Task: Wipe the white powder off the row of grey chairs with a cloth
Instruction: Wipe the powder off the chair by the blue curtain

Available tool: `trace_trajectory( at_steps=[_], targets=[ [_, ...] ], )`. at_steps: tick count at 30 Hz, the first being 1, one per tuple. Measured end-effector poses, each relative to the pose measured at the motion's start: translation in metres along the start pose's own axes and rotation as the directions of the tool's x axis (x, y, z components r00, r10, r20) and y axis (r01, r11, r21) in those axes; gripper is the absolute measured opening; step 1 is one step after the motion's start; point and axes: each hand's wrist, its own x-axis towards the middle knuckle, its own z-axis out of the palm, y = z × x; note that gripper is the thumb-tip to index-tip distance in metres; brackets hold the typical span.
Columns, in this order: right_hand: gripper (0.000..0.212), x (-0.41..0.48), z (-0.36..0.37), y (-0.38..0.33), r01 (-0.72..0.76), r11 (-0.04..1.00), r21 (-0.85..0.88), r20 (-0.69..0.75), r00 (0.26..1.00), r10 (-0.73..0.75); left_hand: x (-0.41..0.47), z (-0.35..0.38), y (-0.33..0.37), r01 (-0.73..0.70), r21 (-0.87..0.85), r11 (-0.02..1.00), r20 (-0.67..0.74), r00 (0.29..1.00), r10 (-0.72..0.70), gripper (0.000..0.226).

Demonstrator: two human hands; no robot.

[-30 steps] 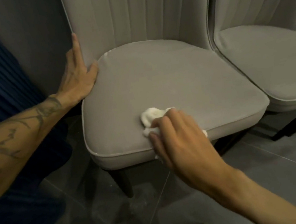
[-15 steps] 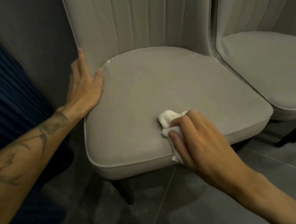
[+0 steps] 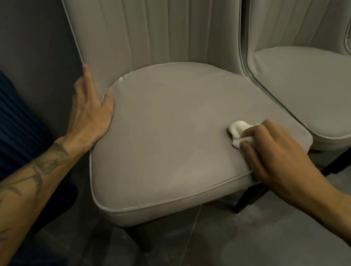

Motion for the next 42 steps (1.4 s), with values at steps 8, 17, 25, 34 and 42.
trace_trajectory(
  at_steps=[8, 17, 25, 34, 42],
  targets=[
    [0.023, 0.028, -0.031, 0.089, -0.373, 0.924, -0.084, -0.011, 0.928, 0.374, -0.001, -0.003, 0.003, 0.005, 0.016, 1.0, 0.022, 1.0, -0.005, 0.078],
    [0.028, 0.143, 0.041, 0.059, -0.076, 0.996, 0.045, 0.082, 0.994, 0.072, 0.008, -0.008, 0.01, 0.021, 0.044, 0.999, -0.042, 0.999, -0.02, 0.069],
    [0.039, 0.269, 0.092, 0.045, -0.32, 0.947, 0.024, 0.072, 0.946, 0.317, 0.014, 0.0, 0.021, 0.076, 0.076, 0.994, -0.122, 0.99, -0.067, 0.065],
    [0.039, 0.256, 0.1, 0.071, -0.186, 0.954, -0.237, 0.031, 0.98, 0.198, 0.012, 0.002, 0.025, 0.127, 0.026, 0.992, -0.131, 0.984, -0.123, 0.068],
    [0.039, 0.3, 0.126, 0.013, -0.029, 0.997, -0.074, 0.159, 0.986, 0.041, 0.007, -0.003, 0.021, 0.132, 0.049, 0.99, -0.087, 0.988, -0.128, 0.068]
  ],
)
